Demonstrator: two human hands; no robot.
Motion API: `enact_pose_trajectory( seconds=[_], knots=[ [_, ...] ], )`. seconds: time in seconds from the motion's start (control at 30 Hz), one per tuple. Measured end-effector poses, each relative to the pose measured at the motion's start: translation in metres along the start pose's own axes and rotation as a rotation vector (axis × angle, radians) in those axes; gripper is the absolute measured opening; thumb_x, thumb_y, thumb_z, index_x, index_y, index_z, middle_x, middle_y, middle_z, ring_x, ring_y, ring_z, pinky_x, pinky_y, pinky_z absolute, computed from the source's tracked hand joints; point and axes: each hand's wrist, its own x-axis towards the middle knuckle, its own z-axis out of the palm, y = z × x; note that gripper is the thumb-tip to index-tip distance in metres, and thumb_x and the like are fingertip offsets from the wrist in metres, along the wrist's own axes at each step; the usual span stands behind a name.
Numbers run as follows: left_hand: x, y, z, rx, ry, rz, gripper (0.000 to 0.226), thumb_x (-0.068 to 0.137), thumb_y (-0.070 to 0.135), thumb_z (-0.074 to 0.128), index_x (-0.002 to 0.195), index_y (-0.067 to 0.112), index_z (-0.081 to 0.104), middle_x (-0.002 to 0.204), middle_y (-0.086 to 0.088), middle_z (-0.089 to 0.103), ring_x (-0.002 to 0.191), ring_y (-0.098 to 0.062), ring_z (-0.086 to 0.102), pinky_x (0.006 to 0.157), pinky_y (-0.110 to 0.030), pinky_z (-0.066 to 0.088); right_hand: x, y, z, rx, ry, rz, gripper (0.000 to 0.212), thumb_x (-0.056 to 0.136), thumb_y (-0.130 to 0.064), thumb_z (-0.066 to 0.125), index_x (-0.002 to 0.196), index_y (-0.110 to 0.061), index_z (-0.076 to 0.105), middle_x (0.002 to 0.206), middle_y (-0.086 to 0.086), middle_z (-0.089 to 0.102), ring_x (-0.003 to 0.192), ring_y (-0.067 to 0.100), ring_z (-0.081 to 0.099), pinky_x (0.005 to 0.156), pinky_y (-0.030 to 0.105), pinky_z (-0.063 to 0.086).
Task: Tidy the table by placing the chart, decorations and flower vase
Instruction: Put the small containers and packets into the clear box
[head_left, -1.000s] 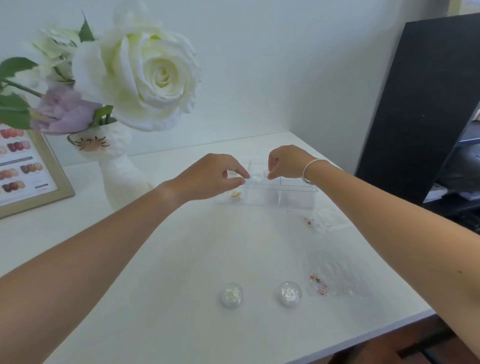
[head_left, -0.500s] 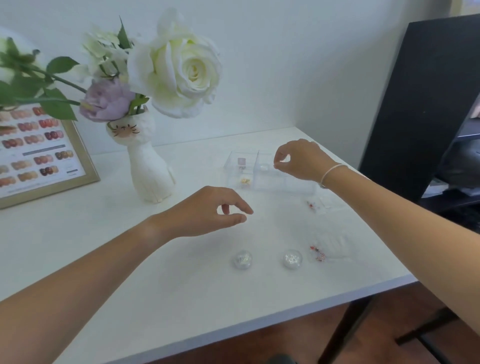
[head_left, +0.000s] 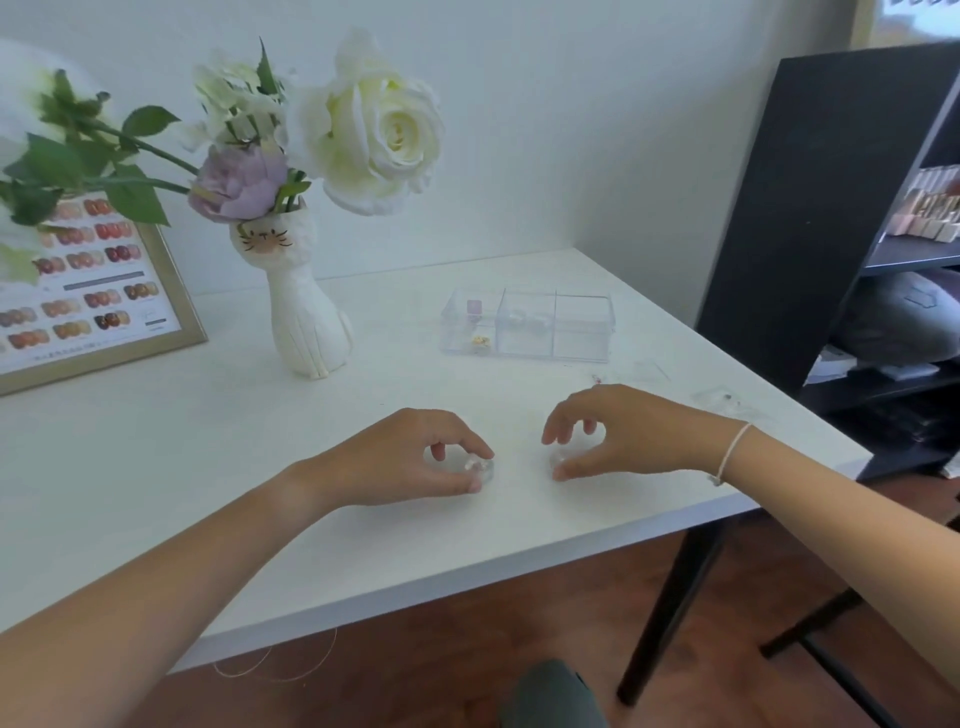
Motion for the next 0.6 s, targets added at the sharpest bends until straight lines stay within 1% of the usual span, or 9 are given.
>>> enact_pose_trajectory(
  seconds=[0.1,0.2,0.33,0.47,0.53,0.6],
  knots=[
    [-0.001,0.0,0.004,-0.021,0.042,-0.008,0.017,0.079,0.038,0.068,0.095,0.043,0.066,0.1,0.022,0.063,0.082,-0.001,0.053,0.065,-0.004,0.036,-0.001,0.001,0.006,-0.038,-0.021,-0.024,0.027,0.076,-0.046,0.067,0.101,-0.038,0.06,0.093,-0.023,0.056,0.085,-0.005,0.047,0.07,0.009,0.035],
    [-0.001,-0.001,0.009,-0.056,0.081,-0.003,0.015,0.079,0.037,0.069,0.093,0.042,0.067,0.098,0.02,0.065,0.079,-0.001,0.053,0.064,-0.005,0.036,0.0,0.001,0.008,-0.069,-0.01,-0.036,0.026,0.079,-0.042,0.065,0.104,-0.036,0.06,0.093,-0.022,0.054,0.082,-0.004,0.046,0.067,0.007,0.034],
    [0.006,0.001,0.005,-0.069,0.118,0.022,0.015,0.079,0.036,0.068,0.09,0.046,0.066,0.095,0.022,0.065,0.077,-0.001,0.053,0.062,-0.005,0.037,0.001,0.004,-0.002,-0.007,0.047,-0.029,0.023,0.078,-0.041,0.066,0.099,-0.038,0.059,0.092,-0.021,0.056,0.083,-0.001,0.049,0.071,0.013,0.039],
    [0.03,0.009,-0.012,-0.075,0.241,0.085,0.017,0.079,0.029,0.07,0.088,0.043,0.066,0.091,0.021,0.066,0.07,0.003,0.052,0.059,-0.003,0.037,0.003,0.009,-0.014,0.053,0.114,-0.022,0.024,0.077,-0.04,0.068,0.1,-0.039,0.058,0.1,-0.015,0.06,0.084,0.002,0.052,0.073,0.015,0.041],
    [0.05,0.013,-0.023,-0.068,0.305,0.081,0.014,0.078,0.032,0.07,0.084,0.044,0.065,0.092,0.02,0.067,0.066,-0.001,0.052,0.058,-0.005,0.038,0.005,0.013,-0.019,0.074,0.139,-0.015,0.024,0.077,-0.039,0.068,0.099,-0.04,0.057,0.101,-0.014,0.06,0.085,0.004,0.053,0.073,0.016,0.042],
    [0.073,0.015,-0.033,-0.042,0.342,0.062,0.011,0.078,0.035,0.07,0.083,0.043,0.065,0.095,0.015,0.068,0.066,-0.007,0.054,0.06,-0.007,0.04,0.008,0.018,-0.025,0.093,0.161,-0.005,0.022,0.078,-0.038,0.067,0.097,-0.041,0.056,0.103,-0.013,0.06,0.087,0.008,0.055,0.073,0.018,0.042]
  ],
)
